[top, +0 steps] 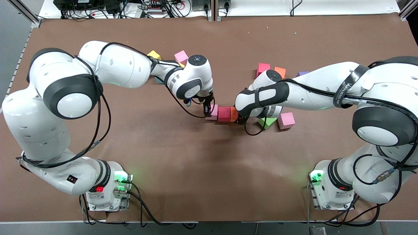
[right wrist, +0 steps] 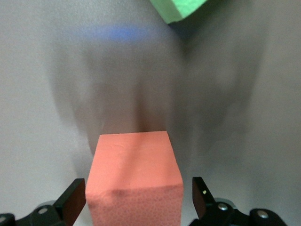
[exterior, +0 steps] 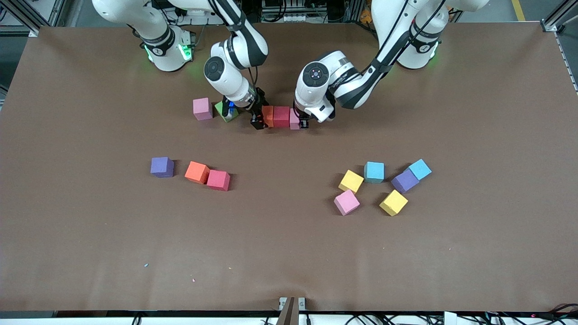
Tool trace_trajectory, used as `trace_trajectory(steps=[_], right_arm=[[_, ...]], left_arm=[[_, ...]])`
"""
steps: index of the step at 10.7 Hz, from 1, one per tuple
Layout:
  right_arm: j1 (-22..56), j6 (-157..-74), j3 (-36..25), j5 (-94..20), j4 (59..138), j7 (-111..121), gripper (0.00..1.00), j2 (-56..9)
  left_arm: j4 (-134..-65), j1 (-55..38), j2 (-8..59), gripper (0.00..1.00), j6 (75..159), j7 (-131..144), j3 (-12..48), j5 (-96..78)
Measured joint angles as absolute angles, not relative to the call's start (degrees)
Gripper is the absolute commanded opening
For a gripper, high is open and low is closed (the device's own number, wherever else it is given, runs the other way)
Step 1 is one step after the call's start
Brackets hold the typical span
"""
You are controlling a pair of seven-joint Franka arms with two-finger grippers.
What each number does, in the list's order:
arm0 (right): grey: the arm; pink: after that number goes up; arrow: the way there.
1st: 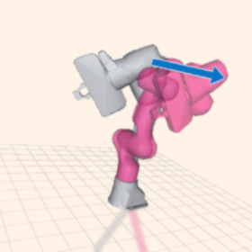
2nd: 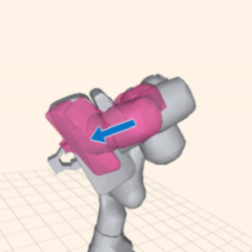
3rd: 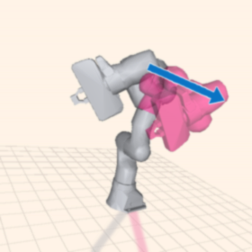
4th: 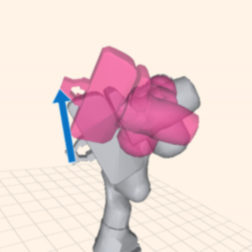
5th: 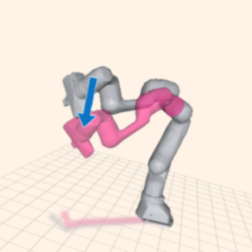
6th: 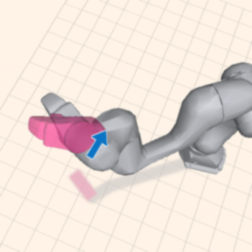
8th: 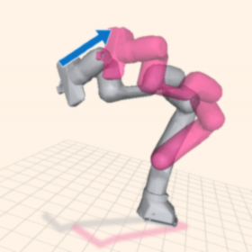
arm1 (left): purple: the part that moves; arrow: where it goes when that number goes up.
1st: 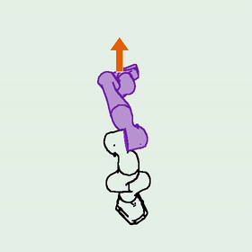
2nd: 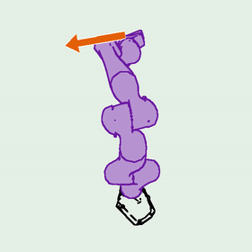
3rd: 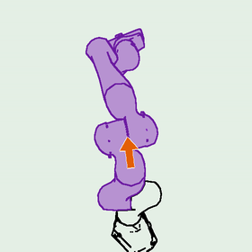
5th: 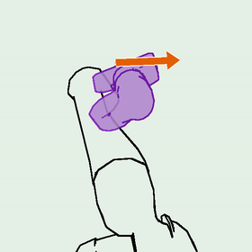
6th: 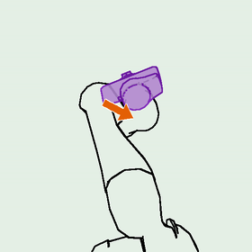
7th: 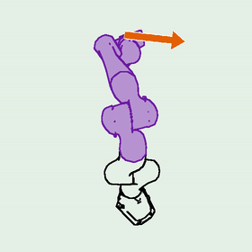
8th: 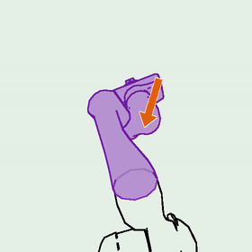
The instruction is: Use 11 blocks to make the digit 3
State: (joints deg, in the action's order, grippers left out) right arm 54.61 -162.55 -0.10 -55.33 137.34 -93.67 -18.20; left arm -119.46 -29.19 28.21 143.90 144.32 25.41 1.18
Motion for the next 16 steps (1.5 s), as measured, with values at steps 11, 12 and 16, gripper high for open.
trace_trajectory(steps=[11, 12, 16], right_arm=[[55.2, -161.9, -0.5, -55.8, 137.1, -94.3, 1.0, -15.3], [55.2, -161.6, -0.6, -55.8, 137.1, -94.4, 1.0, -15.0], [54.8, -158.6, -1.4, -55.8, 137.1, -95.0, 1.0, -13.1]], left_arm=[[-119.9, -29.0, 28.2, 0.31, 143.9, 144.3, 26.4, 0.9], [-119.7, -29.0, 28.3, 0.32, 143.9, 144.3, 26.4, 0.6], [-118.7, -28.8, 28.7, 0.39, 143.9, 144.3, 26.3, -0.4]])
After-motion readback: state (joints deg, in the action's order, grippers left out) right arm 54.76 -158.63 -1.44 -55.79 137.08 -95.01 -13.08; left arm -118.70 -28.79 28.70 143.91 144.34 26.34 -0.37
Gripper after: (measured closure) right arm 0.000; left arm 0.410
